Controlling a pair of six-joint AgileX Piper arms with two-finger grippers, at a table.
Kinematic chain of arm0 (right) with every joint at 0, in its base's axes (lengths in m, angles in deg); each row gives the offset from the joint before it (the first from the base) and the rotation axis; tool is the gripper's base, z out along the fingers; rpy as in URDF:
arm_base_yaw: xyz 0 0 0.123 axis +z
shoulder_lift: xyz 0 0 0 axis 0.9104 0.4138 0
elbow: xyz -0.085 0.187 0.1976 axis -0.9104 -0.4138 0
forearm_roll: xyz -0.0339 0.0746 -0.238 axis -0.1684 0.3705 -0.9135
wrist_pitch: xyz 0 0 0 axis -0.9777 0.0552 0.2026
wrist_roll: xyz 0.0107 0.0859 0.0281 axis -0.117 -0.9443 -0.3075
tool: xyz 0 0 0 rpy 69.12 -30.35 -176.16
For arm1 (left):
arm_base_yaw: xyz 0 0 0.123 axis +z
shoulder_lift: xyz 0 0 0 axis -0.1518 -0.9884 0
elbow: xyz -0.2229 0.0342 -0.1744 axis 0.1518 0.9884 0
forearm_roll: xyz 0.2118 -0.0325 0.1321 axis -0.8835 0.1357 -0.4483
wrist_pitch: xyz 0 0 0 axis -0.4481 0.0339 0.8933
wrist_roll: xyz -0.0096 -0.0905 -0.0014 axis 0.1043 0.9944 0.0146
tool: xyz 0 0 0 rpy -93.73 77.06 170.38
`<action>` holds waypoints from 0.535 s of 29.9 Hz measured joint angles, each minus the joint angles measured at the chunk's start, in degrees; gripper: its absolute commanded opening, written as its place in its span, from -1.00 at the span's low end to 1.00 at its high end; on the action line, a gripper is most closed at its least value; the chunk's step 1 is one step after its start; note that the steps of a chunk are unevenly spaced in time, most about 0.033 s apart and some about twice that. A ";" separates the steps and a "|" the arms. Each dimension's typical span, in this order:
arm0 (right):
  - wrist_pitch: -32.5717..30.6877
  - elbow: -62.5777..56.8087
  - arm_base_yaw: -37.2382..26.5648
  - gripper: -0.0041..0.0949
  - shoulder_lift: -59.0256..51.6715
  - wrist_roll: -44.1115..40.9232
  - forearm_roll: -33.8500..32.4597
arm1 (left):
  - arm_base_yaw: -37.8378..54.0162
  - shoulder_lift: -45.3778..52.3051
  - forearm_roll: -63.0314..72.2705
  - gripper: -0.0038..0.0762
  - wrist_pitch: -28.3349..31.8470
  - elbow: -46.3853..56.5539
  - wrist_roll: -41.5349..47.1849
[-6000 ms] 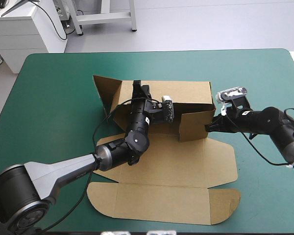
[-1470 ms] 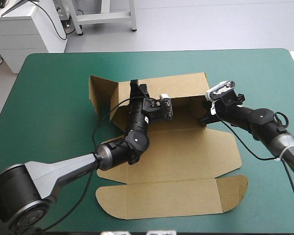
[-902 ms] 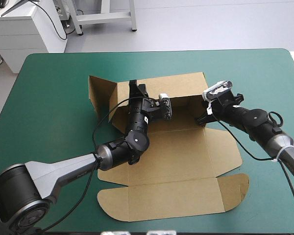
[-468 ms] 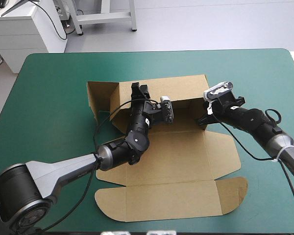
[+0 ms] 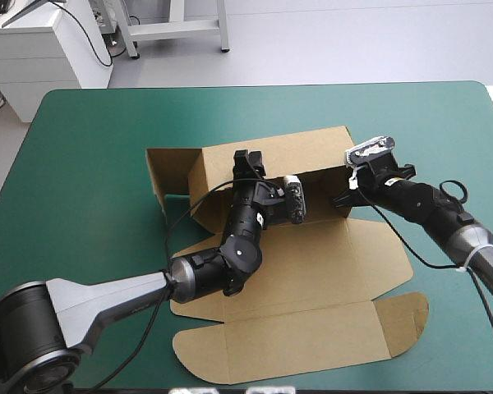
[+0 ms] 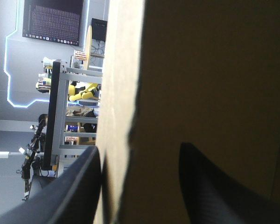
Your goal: Fold the box
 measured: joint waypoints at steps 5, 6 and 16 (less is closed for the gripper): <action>-0.38 0.75 0.17 -0.92 0.36 -1.84 -1.05 | -3.40 3.20 0.66 -0.02 0.00 0.00 2.54; -0.60 1.00 0.17 -0.92 0.47 -2.25 -1.26 | -4.08 4.02 0.72 -0.02 0.00 0.00 2.79; -1.86 3.03 0.17 -0.92 1.63 -6.77 -4.07 | -10.73 7.84 1.01 -0.94 -9.01 0.00 3.19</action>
